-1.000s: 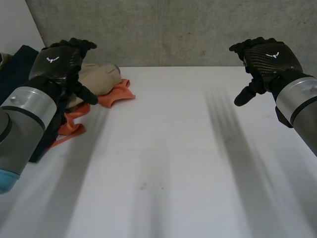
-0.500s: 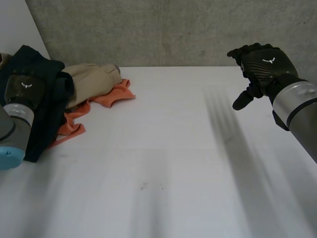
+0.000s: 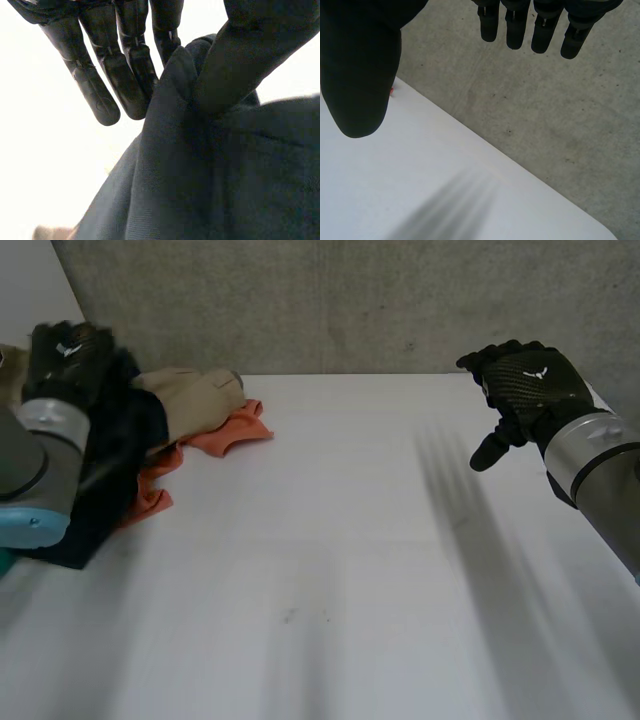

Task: Fold the laundry.

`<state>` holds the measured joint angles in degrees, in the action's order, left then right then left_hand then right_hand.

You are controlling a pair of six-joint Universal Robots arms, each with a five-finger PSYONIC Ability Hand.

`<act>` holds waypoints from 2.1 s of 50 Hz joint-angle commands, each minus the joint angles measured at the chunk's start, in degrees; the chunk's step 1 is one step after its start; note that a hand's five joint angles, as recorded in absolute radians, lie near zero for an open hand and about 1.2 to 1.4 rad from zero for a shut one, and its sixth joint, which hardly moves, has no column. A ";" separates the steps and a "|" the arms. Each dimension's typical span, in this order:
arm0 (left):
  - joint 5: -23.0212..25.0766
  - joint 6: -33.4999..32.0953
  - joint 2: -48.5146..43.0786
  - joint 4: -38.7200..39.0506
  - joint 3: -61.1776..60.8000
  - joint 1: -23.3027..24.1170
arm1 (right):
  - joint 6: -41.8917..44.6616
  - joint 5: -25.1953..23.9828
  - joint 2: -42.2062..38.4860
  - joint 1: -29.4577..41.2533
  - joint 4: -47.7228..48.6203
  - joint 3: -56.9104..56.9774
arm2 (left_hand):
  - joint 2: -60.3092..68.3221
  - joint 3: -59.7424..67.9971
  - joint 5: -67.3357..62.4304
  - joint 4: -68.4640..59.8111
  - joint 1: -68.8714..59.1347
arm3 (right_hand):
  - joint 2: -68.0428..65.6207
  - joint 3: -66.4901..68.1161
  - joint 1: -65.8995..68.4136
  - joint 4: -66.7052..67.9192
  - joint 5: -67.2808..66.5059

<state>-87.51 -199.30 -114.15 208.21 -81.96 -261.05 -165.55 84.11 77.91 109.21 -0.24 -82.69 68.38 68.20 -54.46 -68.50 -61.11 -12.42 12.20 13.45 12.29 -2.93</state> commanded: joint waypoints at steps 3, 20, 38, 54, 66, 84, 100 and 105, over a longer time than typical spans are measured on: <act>6.63 12.43 4.11 -5.80 -0.04 17.85 | -0.21 0.18 0.67 -0.67 -0.02 0.95 | 11.62 11.80 -15.54 -11.50 -18.89 | 2.42 -2.20 -3.45 -2.29 2.93; 13.50 16.40 -7.32 -7.46 2.24 34.47 | 0.66 -0.26 0.49 -4.01 -1.78 2.18 | -57.81 -57.64 53.89 57.93 50.54 | 2.42 -2.20 -3.45 -2.29 2.93; 10.07 7.27 12.37 -17.22 -14.10 15.67 | 19.65 -5.53 0.49 0.82 -14.09 -2.21 | -52.12 -51.94 48.19 52.23 44.85 | 2.42 -2.20 -3.45 -2.29 2.93; 6.29 -10.41 5.70 -13.36 -24.74 11.09 | 19.56 -4.21 -2.41 3.73 0.33 -12.76 | -35.12 -34.94 31.20 35.24 27.85 | 2.42 -2.20 -3.45 -2.29 2.93; 6.47 -16.56 0.95 -13.09 -24.13 9.69 | 19.47 -3.77 -2.59 3.55 0.68 -15.04 | -37.15 -36.97 33.22 37.26 29.87 | 2.42 -2.20 -3.45 -2.29 2.93; 5.06 -16.74 -0.55 -12.74 -20.87 9.16 | 7.97 -0.34 -2.59 4.17 -2.30 -20.49 | 11.62 11.80 -15.54 -11.50 -18.89 | -1.03 1.24 -0.01 1.16 -0.52; 4.80 -16.56 1.12 -13.09 -19.56 9.86 | 0.75 -2.03 -7.14 12.87 5.95 -27.09 | 11.62 11.80 -15.54 -11.50 -18.89 | -14.58 14.80 13.55 14.71 -14.08; 4.71 -16.39 1.56 -13.62 -19.38 10.04 | 4.52 2.54 -10.05 12.78 7.09 -26.04 | 11.62 11.80 -15.54 -11.50 -18.89 | -67.52 67.73 66.48 67.64 -67.01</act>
<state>-82.69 -215.88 -112.93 195.06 -101.62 -251.16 -164.65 82.02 71.16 121.84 5.39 -109.62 67.67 68.19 -56.93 -68.49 -63.31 -43.28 42.64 40.23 41.30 -31.23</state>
